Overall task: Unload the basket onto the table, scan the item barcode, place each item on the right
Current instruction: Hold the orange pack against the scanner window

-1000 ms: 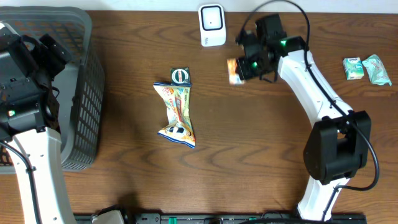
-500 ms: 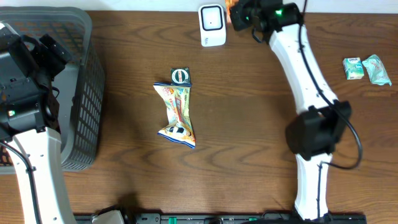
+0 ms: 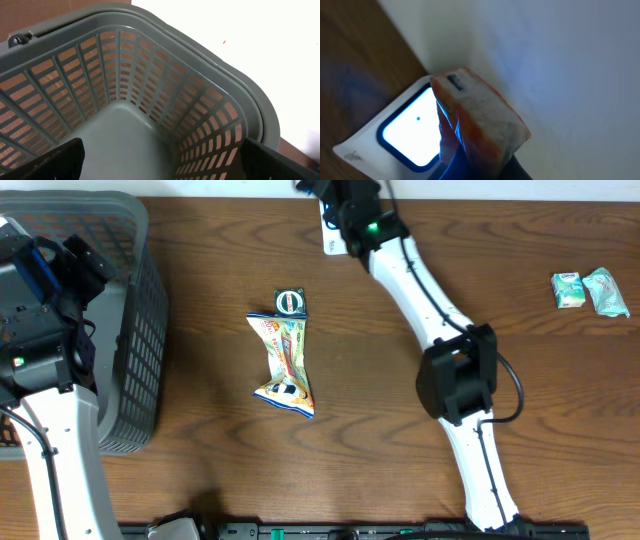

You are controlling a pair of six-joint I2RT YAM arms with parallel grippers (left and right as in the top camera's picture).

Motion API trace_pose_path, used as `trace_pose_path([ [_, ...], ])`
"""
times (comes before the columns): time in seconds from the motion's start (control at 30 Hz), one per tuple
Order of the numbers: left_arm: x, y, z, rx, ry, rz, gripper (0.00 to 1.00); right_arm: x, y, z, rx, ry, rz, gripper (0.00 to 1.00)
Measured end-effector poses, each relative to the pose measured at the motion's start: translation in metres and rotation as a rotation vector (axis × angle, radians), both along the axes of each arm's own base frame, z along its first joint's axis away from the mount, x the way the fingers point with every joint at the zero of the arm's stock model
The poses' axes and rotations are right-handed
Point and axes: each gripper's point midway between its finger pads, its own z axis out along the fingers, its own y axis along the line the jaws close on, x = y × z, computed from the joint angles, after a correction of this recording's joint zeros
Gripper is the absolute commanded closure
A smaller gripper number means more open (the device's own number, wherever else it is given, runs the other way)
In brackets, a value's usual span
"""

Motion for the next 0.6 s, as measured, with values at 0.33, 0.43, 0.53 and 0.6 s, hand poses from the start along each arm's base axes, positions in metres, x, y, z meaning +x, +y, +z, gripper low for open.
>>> trace_pose_path([
  [0.33,0.000,0.000,0.000,0.000,0.000,0.000,0.02,0.001,-0.006,-0.047,-0.185,0.054,0.024,0.99],
  [0.43,0.000,0.000,0.000,0.000,0.000,0.000,0.02,0.002,-0.012,-0.047,-0.208,0.051,0.009,0.99],
  [0.53,0.000,0.000,0.000,0.000,0.000,0.000,0.02,0.002,-0.014,-0.046,-0.220,0.049,0.002,0.99],
  [0.6,0.000,0.000,0.000,0.000,0.000,0.000,0.02,0.002,-0.015,-0.046,-0.224,0.049,0.000,0.99],
])
